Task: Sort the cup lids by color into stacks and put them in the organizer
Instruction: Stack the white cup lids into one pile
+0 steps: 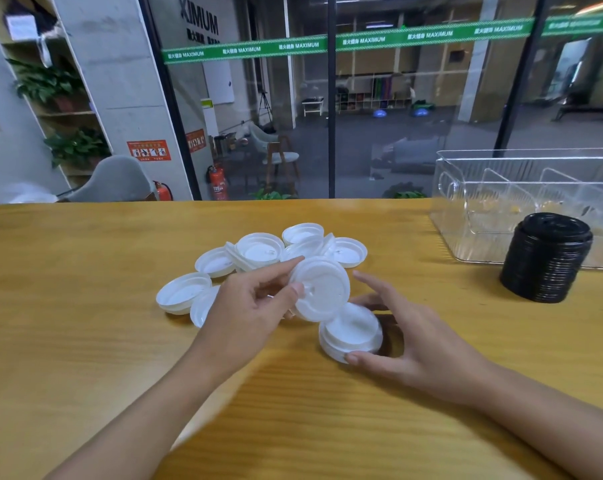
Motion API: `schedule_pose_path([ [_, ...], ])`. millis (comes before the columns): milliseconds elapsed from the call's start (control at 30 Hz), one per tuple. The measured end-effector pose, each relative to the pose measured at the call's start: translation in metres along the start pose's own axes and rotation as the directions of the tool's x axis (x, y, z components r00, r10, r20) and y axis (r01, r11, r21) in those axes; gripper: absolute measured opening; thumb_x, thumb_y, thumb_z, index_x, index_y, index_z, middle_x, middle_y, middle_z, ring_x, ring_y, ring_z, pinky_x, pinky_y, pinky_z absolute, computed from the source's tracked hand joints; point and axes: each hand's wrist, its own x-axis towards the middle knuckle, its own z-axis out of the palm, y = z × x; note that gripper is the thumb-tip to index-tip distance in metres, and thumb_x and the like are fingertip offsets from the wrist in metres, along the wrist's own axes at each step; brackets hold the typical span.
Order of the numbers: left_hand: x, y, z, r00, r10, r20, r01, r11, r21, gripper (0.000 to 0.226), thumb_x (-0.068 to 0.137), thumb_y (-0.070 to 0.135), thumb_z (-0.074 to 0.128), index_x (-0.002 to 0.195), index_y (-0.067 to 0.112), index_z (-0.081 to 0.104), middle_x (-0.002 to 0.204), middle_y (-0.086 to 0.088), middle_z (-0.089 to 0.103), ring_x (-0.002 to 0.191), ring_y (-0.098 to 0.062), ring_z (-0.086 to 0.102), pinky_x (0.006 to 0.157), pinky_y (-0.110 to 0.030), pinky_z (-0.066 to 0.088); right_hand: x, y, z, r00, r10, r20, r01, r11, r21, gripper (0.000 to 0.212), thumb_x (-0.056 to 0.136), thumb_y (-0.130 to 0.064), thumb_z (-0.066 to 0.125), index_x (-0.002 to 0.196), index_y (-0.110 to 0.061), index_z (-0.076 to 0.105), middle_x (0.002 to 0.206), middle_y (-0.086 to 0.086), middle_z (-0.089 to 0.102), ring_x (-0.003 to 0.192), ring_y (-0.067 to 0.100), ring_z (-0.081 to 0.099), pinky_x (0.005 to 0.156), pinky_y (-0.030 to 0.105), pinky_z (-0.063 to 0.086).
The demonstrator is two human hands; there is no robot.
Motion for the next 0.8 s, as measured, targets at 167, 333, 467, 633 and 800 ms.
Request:
schedule_pose_path([
  [167, -0.006, 0.0, 0.013, 0.988, -0.104, 0.112, 0.105, 0.994, -0.006, 0.027, 0.102, 0.021, 0.068, 0.126, 0.033, 0.071, 0.076, 0.004, 0.072, 0.065, -0.014, 0.062, 0.071, -0.031, 0.055, 0.0, -0.002, 0.0, 0.999, -0.021, 0.025, 0.021, 1.0, -0.009, 0.098, 0.084, -0.044, 0.087, 0.161, -0.039, 0.026, 0.136, -0.041, 0.054, 0.127, -0.012, 0.055, 0.103, 0.006, 0.04],
  [333, -0.008, -0.003, 0.016, 0.988, -0.124, 0.097, 0.119, 0.992, 0.051, 0.017, 0.101, 0.03, 0.07, 0.111, 0.04, 0.078, 0.085, 0.008, 0.076, 0.062, -0.014, 0.065, 0.071, -0.035, 0.058, -0.001, -0.001, 0.001, 0.998, -0.06, 0.021, 0.06, 0.998, -0.026, 0.09, 0.087, -0.05, 0.083, 0.16, -0.027, 0.038, 0.153, -0.024, 0.052, 0.139, -0.005, 0.051, 0.112, 0.024, 0.046],
  [467, -0.011, 0.0, 0.014, 0.974, -0.17, 0.153, 0.154, 0.982, 0.106, 0.032, 0.088, 0.043, 0.082, 0.119, 0.04, 0.076, 0.074, -0.001, 0.076, 0.066, -0.013, 0.069, 0.077, -0.035, 0.059, -0.002, -0.002, 0.001, 0.998, -0.067, 0.019, 0.067, 0.997, -0.041, 0.086, 0.088, -0.056, 0.078, 0.159, -0.027, 0.04, 0.153, -0.023, 0.052, 0.137, -0.007, 0.052, 0.111, 0.02, 0.044],
  [633, -0.013, 0.001, 0.013, 0.968, -0.19, 0.167, 0.173, 0.979, 0.109, 0.055, 0.07, 0.048, 0.094, 0.121, 0.042, 0.075, 0.075, -0.004, 0.076, 0.066, -0.015, 0.069, 0.079, -0.034, 0.059, -0.001, 0.0, 0.002, 0.998, -0.067, 0.004, 0.067, 0.997, -0.045, 0.089, 0.085, -0.062, 0.077, 0.16, -0.028, 0.041, 0.153, -0.024, 0.052, 0.138, -0.009, 0.05, 0.11, 0.014, 0.042],
  [800, -0.015, 0.007, 0.022, 0.972, -0.184, 0.147, 0.16, 0.974, 0.163, 0.037, 0.072, 0.044, 0.095, 0.104, 0.048, 0.077, 0.064, 0.004, 0.069, 0.056, -0.002, 0.056, 0.067, -0.023, 0.051, 0.0, 0.0, 0.001, 0.997, -0.071, 0.014, 0.071, 0.997, -0.042, 0.092, 0.082, -0.064, 0.08, 0.159, -0.029, 0.042, 0.151, -0.022, 0.053, 0.137, -0.008, 0.051, 0.109, 0.01, 0.039],
])
